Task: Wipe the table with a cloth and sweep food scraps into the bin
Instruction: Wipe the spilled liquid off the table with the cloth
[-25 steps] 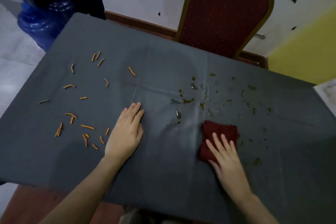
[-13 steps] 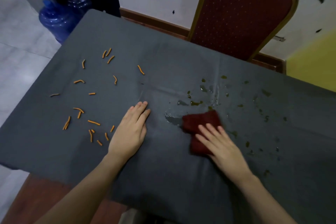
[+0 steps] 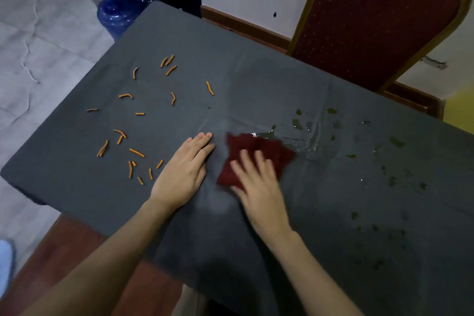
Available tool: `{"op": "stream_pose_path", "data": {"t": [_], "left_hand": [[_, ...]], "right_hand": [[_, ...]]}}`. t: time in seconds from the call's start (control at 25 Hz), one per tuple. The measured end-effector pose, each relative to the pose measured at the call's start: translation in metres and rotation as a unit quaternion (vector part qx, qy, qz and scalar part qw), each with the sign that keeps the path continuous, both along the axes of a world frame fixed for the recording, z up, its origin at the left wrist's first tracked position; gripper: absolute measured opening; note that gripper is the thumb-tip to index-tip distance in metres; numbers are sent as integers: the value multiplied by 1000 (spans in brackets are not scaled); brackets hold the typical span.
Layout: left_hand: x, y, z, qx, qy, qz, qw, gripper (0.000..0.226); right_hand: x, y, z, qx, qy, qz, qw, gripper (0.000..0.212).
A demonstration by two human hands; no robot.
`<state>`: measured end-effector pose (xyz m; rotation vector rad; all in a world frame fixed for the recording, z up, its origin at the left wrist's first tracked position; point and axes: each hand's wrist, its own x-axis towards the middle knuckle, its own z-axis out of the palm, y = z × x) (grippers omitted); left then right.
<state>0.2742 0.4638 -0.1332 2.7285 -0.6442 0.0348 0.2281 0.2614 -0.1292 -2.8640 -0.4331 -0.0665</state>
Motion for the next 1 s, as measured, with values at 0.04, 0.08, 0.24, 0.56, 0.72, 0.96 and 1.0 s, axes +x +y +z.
{"op": "stream_pose_path", "data": {"t": [0.04,0.08,0.24,0.56,0.72,0.96,1.0], "left_hand": [[-1,0,0,3,-1,0,1000,46],[-1,-1,0,6,0,1,1000,46],[-2,-2,1,-5,4,13,1000,43],[9,-16,3,-81,33,75,993,40],[37,-6,-1,-84,30,93,992,41],[40,1,0,-88,45,61,993,51],[40,0,1,-88,46,61,993,51]], "right_hand": [[0,4,-2,-12,0,87,996,51],[3,-4,-2,-19,3,158,987,50],[20,-97,-2,-64,-15,234,970,54],[31,-147,8,-14,12,-155,988,44],[41,-14,0,8,-7,8,1000,52],[46,-46,2,-74,-5,212,975,56],[50,-75,4,-89,-13,198,976,57]]}}
